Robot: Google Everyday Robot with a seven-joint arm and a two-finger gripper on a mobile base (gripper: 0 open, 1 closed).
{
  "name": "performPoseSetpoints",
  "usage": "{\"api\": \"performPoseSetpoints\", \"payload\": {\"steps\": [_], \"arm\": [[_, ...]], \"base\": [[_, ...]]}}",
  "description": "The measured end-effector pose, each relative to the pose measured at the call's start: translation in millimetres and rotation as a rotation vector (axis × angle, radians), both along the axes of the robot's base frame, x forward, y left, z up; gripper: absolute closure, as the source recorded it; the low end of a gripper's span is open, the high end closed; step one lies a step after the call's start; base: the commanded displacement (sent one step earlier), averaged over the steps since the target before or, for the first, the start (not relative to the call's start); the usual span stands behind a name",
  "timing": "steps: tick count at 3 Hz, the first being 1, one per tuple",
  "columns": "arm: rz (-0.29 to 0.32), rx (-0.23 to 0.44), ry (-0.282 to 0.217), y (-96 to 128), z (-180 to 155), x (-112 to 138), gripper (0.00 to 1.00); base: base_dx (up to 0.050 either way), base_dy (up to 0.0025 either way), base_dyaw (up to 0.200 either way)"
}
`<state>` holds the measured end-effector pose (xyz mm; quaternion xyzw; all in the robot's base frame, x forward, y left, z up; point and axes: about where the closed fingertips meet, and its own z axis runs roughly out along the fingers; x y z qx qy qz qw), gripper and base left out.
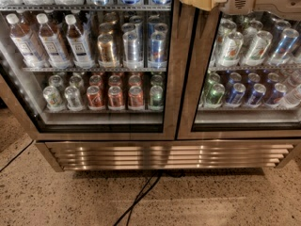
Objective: Open left fridge door
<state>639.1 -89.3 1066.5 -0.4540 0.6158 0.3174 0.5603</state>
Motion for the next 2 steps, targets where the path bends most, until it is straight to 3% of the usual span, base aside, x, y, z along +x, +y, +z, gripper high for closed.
{"api": "performPoseSetpoints", "payload": {"steps": [2], "arm": [[0.012, 0.001, 0.014, -2.5, -0.9, -0.9, 1.0]], "base": [[0.0, 0.0, 0.0]]}}
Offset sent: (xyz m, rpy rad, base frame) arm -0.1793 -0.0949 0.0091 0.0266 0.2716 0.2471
